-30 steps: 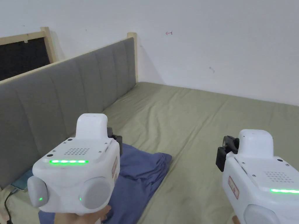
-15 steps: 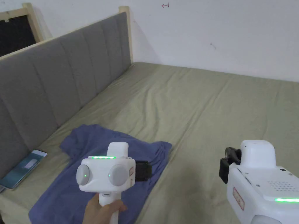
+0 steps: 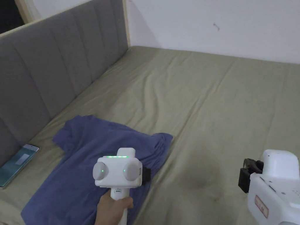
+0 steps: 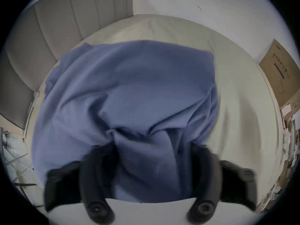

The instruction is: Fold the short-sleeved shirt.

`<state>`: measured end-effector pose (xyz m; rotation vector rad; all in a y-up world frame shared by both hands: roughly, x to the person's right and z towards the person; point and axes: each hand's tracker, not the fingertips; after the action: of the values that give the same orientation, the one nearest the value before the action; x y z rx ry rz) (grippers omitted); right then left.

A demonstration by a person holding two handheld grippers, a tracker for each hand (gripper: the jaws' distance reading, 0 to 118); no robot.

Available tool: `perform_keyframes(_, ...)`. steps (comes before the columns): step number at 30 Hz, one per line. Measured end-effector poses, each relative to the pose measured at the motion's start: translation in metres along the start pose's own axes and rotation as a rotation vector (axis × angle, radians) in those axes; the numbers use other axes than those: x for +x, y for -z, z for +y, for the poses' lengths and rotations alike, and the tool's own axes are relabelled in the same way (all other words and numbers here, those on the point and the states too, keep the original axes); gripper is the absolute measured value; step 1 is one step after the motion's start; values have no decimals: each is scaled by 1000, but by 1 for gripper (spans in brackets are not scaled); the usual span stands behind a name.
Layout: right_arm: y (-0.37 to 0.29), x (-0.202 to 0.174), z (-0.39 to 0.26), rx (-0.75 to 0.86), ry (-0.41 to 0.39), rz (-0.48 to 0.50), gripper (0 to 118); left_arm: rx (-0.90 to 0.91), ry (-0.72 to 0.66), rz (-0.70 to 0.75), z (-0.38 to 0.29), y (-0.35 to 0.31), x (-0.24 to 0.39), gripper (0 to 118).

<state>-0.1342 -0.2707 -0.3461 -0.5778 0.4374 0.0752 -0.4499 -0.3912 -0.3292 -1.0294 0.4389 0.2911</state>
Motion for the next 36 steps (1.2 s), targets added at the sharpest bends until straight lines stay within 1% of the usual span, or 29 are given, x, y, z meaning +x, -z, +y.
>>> perform_keyframes(1, 1, 1, 0, -7, 8, -1, 0, 15, -20, 16, 2, -5, -4, 30)
perform_keyframes(2, 3, 4, -1, -13, 17, -1, 0, 11, -27, 26, 5, -9, -9, 9)
perform_keyframes(4, 2, 6, -2, -15, 28, -1, 0, -22, -27, 60, 9, -11, -22, 9)
perform_keyframes(5, 1, 7, -2, -16, 31, 0, 0, -31, -91, -48, 9, -11, -29, 9)
perform_keyframes(8, 1, 15, -5, -16, 41, -3, 0, -36, -174, -90, 10, -12, -39, 9)
perform_keyframes(11, -2, 22, -5, -13, 55, -12, 0, -26, -141, -109, 15, -19, -36, 9)
perform_keyframes(15, -6, 40, -5, 1, 81, -37, 0, 14, -146, -179, 30, -40, -26, 9)
perform_keyframes(17, -10, 50, -3, 11, 99, -44, 0, 51, -104, -223, 41, -56, -12, 9)
perform_keyframes(19, -15, 64, -3, 31, 124, -67, 0, 81, -75, -285, 54, -73, 15, 9)
perform_keyframes(21, -24, 78, -1, 49, 144, -88, 0, 105, -19, -361, 64, -90, 54, 9)
perform_keyframes(24, -44, 103, 3, 91, 168, -149, 0, 130, 157, -448, 69, -116, 135, 9)
perform_keyframes(26, -58, 120, 5, 129, 184, -210, 0, 134, 248, -540, 61, -130, 189, 9)
perform_keyframes(29, -95, 161, 6, 184, 231, -301, 0, 63, 322, -778, 31, -150, 265, 9)
perform_keyframes(30, -107, 170, 6, 194, 246, -331, 0, 45, 350, -835, 17, -159, 288, 9)
perform_keyframes(31, -119, 181, 6, 206, 260, -367, 0, 38, 419, -880, 0, -166, 312, 9)
perform_keyframes(33, -138, 202, 1, 229, 284, -430, 0, 20, 524, -908, -32, -175, 346, 9)
perform_keyframes(34, -149, 204, 0, 239, 298, -459, 0, -1, 565, -938, -48, -175, 361, 9)
perform_keyframes(36, -162, 216, -7, 232, 325, -493, 0, -81, 589, -945, -72, -165, 382, 9)
